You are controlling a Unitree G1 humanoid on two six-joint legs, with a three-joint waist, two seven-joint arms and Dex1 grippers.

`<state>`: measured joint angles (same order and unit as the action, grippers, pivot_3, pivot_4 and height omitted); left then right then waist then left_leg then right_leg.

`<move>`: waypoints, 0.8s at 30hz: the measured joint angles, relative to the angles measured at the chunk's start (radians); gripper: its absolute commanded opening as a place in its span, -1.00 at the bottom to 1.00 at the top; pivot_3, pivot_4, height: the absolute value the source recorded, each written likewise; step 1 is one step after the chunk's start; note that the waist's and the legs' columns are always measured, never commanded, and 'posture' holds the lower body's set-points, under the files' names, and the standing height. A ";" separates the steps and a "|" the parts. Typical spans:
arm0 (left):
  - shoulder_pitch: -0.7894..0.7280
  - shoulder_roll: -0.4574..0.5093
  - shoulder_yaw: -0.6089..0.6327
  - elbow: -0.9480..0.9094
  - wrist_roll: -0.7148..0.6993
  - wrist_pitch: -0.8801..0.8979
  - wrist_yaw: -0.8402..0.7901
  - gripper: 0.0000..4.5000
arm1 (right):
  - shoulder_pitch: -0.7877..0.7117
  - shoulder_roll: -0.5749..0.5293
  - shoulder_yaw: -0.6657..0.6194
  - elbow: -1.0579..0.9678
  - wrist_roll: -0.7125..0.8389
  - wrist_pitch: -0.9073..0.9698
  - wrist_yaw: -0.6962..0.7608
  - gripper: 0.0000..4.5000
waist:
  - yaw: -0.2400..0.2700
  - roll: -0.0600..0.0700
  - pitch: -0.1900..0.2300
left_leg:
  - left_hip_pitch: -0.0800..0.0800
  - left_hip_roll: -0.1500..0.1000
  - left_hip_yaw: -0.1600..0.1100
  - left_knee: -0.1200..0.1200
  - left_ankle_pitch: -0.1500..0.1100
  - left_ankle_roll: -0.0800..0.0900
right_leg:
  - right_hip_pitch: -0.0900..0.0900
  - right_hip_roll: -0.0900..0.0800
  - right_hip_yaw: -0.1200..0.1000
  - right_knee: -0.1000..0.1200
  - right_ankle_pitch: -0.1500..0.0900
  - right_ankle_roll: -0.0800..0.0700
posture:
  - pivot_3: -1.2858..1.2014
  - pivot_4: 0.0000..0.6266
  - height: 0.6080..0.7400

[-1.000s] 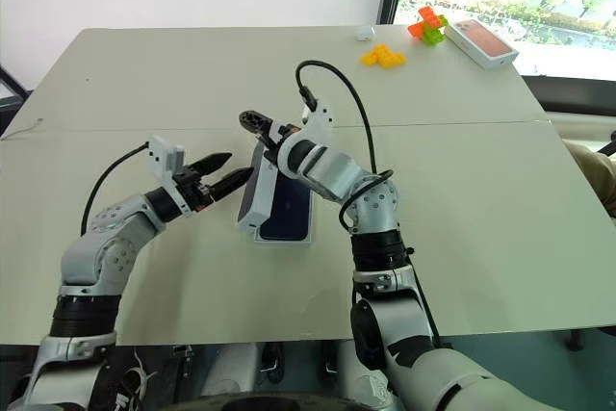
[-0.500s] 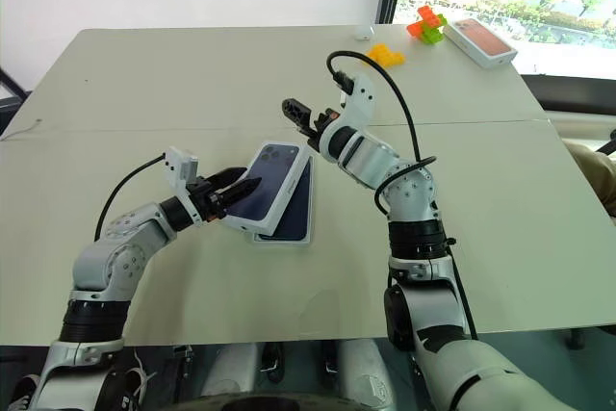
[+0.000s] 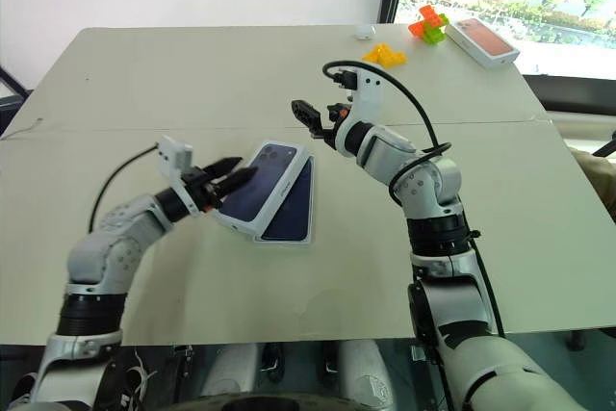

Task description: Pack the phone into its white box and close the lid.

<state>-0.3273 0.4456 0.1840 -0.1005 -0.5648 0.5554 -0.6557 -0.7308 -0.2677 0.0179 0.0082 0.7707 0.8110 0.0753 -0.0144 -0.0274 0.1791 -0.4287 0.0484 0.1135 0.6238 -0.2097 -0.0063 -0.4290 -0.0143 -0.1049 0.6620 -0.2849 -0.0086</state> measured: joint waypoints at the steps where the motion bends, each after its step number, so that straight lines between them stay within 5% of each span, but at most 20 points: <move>1: -0.003 0.016 0.014 0.003 0.002 -0.007 0.004 0.21 | 0.018 -0.033 0.039 -0.019 -0.042 -0.027 0.050 0.89 | 0.002 0.000 0.000 | 0.000 0.000 0.000 0.000 0.000 0.000 | 0.000 0.000 0.000 0.000 0.000 0.000 | 0.03 -0.52 0.95; 3: -0.002 0.036 0.041 0.031 0.012 -0.025 0.009 0.21 | 0.046 -0.070 0.075 -0.047 -0.099 -0.060 0.124 0.61 | 0.003 0.000 0.000 | 0.000 0.000 0.000 -0.001 0.000 0.000 | 0.000 0.000 0.000 -0.001 0.000 0.000 | 0.03 -0.52 0.95; 10: 0.003 0.059 0.024 0.201 0.124 -0.108 0.030 0.21 | 0.081 -0.112 0.119 -0.085 -0.209 -0.099 0.273 -0.97 | 0.004 -0.001 0.001 | 0.000 0.000 0.000 -0.001 0.000 0.000 | 0.000 -0.001 0.000 -0.001 0.000 0.000 | 0.03 -0.52 0.95; 15: 0.016 0.022 -0.073 0.207 0.185 -0.123 0.018 0.21 | 0.120 -0.228 0.223 -0.096 -0.371 -0.209 0.412 -0.97 | 0.009 -0.001 0.001 | -0.001 -0.001 0.001 -0.001 0.000 0.001 | 0.000 -0.001 0.000 -0.003 0.000 0.000 | 0.03 -0.52 0.95; 24: 0.040 0.047 -0.150 0.095 0.163 -0.022 -0.094 0.21 | 0.168 -0.247 0.277 -0.091 -0.506 -0.278 0.519 -0.97 | 0.004 -0.001 0.001 | 0.001 -0.001 0.001 -0.001 0.000 0.001 | 0.001 -0.001 0.000 -0.002 0.000 0.000 | 0.03 -0.52 0.95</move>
<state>-0.2869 0.4930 0.0342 -0.0059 -0.4020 0.5339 -0.7497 -0.5625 -0.5145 0.2947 -0.0829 0.2646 0.5333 0.5941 -0.0104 -0.0287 0.1803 -0.4281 0.0474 0.1142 0.6231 -0.2101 -0.0058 -0.4280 -0.0154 -0.1050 0.6596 -0.2848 -0.0086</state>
